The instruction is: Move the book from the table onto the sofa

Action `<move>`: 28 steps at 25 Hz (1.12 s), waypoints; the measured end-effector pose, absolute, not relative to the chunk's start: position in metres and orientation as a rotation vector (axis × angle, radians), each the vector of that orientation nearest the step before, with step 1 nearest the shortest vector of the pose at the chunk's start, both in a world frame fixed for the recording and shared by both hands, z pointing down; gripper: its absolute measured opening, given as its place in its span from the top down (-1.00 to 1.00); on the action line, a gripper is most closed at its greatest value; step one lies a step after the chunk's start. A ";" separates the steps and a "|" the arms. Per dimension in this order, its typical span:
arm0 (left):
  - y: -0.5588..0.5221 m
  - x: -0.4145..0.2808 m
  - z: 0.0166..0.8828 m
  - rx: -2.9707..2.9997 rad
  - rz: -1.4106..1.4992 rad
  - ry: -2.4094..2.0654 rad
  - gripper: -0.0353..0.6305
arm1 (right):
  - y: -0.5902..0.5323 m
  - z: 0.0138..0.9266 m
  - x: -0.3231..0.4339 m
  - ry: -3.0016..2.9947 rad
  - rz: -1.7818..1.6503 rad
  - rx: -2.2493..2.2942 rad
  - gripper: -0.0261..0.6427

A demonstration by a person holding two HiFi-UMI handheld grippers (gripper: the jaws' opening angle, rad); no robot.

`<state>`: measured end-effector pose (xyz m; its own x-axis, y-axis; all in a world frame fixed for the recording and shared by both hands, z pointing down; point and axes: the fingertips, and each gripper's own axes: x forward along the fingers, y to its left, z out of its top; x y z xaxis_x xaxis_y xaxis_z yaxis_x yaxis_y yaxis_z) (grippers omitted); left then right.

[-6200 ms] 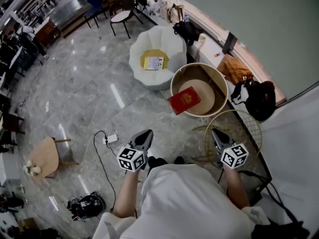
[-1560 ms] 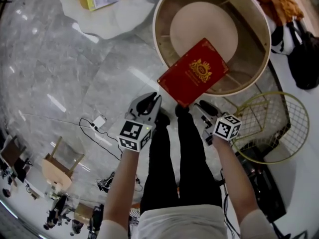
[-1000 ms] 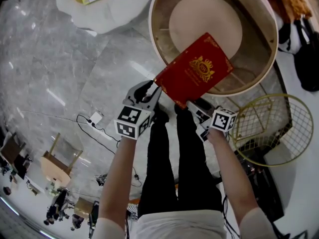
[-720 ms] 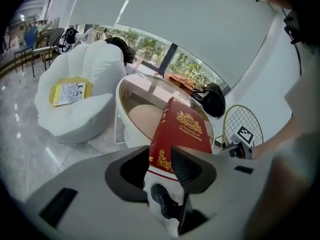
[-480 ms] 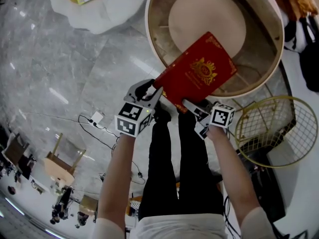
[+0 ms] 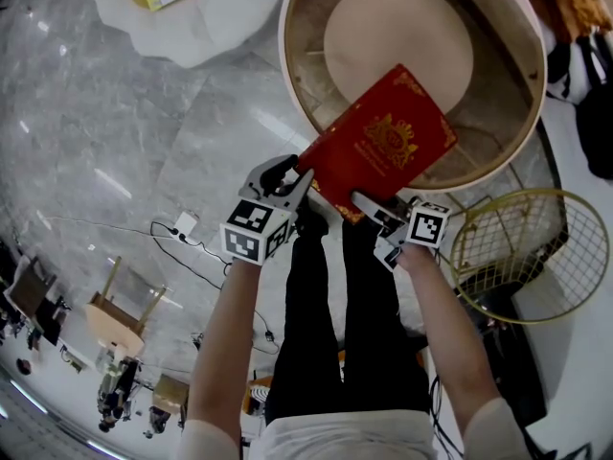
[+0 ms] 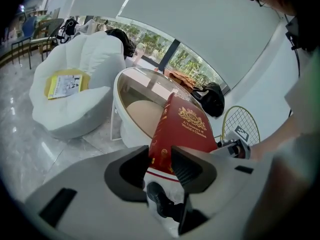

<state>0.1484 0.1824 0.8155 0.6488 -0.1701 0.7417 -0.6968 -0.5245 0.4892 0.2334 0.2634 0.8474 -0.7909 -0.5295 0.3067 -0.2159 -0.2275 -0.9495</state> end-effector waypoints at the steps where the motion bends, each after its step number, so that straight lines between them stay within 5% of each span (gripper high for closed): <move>1: 0.183 0.148 0.814 2.044 0.812 -0.673 0.48 | 0.263 0.844 0.234 1.798 -2.116 -0.892 0.08; 28: 0.176 0.152 0.675 2.011 0.514 -0.841 0.48 | 0.222 0.693 0.261 2.022 -2.045 -0.759 0.17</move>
